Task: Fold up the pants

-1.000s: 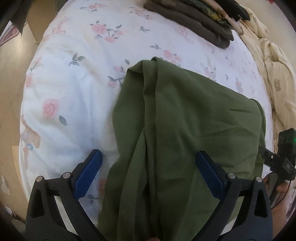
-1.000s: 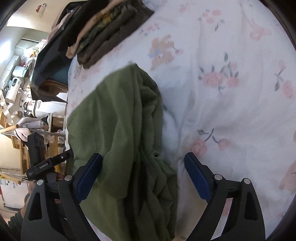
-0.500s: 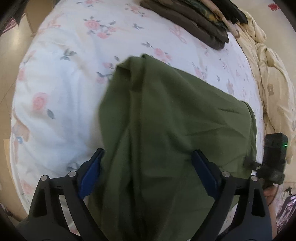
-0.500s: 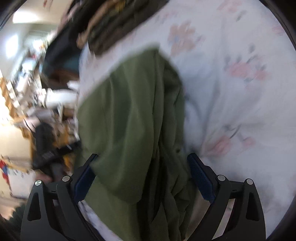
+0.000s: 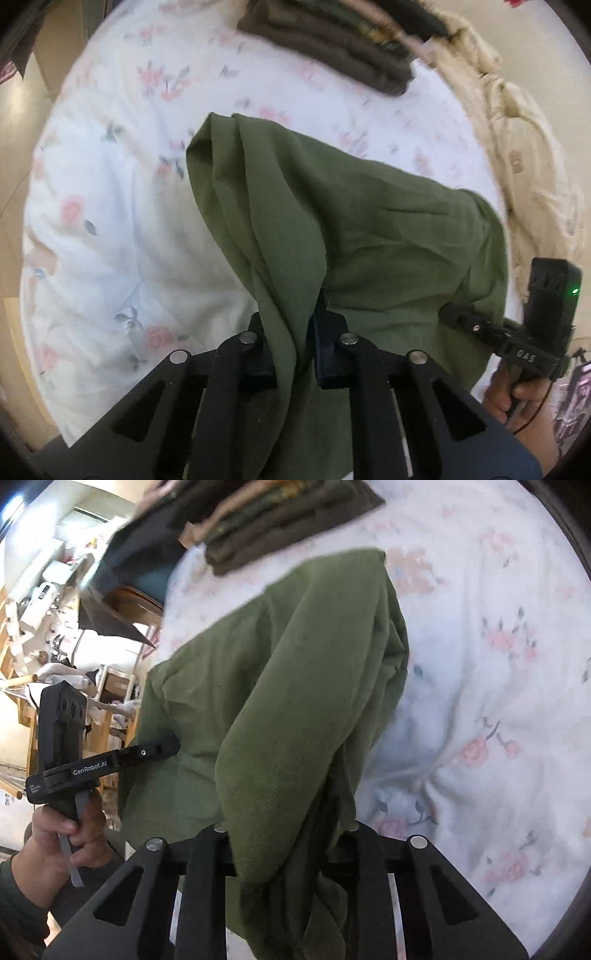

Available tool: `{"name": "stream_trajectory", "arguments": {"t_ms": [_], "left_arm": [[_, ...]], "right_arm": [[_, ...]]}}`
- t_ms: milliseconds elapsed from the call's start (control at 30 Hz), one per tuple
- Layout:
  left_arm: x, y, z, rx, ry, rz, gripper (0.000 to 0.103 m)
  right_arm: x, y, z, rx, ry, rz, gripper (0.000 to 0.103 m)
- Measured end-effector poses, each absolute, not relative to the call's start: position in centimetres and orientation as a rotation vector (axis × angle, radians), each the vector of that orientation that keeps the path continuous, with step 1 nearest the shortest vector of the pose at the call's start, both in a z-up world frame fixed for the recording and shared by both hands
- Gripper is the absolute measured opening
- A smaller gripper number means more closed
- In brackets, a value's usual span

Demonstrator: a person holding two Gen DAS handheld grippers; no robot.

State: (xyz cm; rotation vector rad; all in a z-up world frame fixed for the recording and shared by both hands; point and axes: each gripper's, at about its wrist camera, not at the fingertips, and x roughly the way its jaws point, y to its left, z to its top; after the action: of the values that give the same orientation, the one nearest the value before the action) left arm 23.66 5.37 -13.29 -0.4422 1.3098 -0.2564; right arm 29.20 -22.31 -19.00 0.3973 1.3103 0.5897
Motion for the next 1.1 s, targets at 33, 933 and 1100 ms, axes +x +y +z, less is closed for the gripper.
{"name": "stream_trajectory", "arguments": {"t_ms": [33, 933, 1100], "left_arm": [[23.4, 5.7, -11.9, -0.457, 1.279, -0.266, 0.009], [63.6, 6.8, 2.8, -0.303, 1.09, -0.217, 0.011], [66.1, 6.7, -2.7, -0.258, 1.17, -0.133, 0.026]], "right_arm": [[28.9, -22.6, -18.3, 0.417, 1.29, 0.595, 0.023], [67.9, -19.1, -4.0, 0.447, 1.125, 0.513, 0.025], [71.4, -18.8, -9.7, 0.383, 1.217, 0.445, 0.039]]}}
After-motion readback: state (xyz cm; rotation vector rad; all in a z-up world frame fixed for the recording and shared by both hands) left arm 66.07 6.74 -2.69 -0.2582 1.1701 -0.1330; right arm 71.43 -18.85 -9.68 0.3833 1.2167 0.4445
